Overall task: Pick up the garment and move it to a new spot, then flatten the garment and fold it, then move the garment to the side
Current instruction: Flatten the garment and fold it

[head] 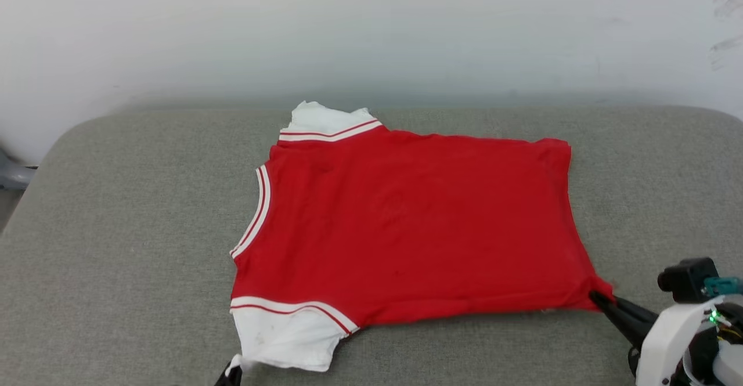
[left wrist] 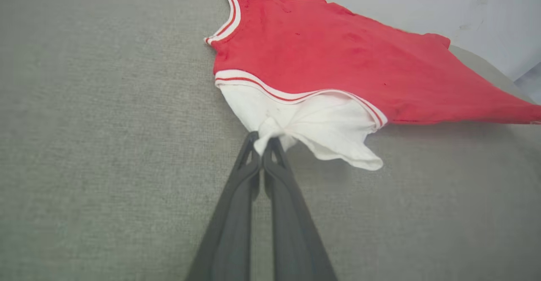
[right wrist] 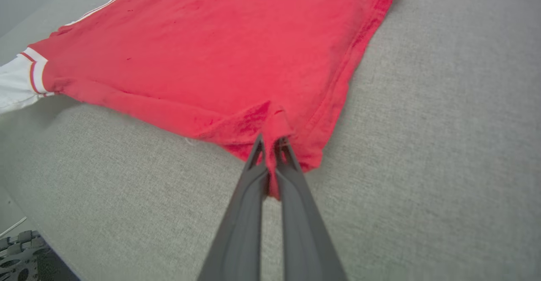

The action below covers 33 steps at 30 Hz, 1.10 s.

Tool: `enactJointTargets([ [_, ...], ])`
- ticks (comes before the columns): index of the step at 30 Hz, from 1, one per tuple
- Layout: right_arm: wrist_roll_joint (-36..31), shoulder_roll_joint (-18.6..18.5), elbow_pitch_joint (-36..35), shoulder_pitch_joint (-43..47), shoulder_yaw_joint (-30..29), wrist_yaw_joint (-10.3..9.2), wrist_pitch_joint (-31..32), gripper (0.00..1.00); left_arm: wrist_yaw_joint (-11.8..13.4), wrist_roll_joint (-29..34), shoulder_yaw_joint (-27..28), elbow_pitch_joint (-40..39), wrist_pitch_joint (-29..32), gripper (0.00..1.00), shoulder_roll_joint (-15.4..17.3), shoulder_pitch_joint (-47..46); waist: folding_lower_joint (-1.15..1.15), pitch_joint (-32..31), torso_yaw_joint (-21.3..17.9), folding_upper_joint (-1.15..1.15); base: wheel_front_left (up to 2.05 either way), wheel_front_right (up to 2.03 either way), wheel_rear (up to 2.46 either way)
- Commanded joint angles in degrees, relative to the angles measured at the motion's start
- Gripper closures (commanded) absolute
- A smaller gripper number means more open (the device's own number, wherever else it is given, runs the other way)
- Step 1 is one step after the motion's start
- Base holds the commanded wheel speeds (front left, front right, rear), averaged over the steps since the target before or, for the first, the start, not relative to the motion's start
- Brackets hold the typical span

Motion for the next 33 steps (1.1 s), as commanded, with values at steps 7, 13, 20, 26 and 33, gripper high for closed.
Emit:
enactJointTargets([
  [7,0.9,-2.65,-2.65,8.53,-2.31,-0.06,-1.26,1.0,1.12,-2.15,-0.1,-1.67,0.2,1.0,0.13,7.4,0.02,-1.73,0.23,-0.01,0.0,0.0,0.0],
  [13,0.88,-3.95,-4.19,14.98,-5.1,-0.06,-2.23,1.0,1.24,-3.19,-0.53,-2.87,1.07,1.0,0.54,10.37,0.02,-2.26,0.79,-0.01,0.0,0.0,0.0],
  [20,-1.13,-3.02,-6.22,17.25,-8.33,-0.05,-0.95,1.0,-0.03,-1.45,-1.73,-2.25,0.27,1.0,0.86,7.31,0.02,-2.42,0.65,-0.01,0.0,0.0,0.0],
  [26,-2.83,-2.66,-8.33,16.19,-10.98,-0.05,2.21,1.0,-1.76,0.8,-1.78,-1.19,0.9,1.0,2.49,-0.59,0.02,-2.27,0.37,-0.01,0.0,0.0,0.0],
  [33,-2.94,-1.76,-10.78,13.16,-14.78,-0.05,5.35,1.0,-4.12,1.96,-1.04,1.03,2.59,1.0,4.71,-10.0,0.02,-0.9,-1.66,-0.01,0.0,0.0,0.0],
])
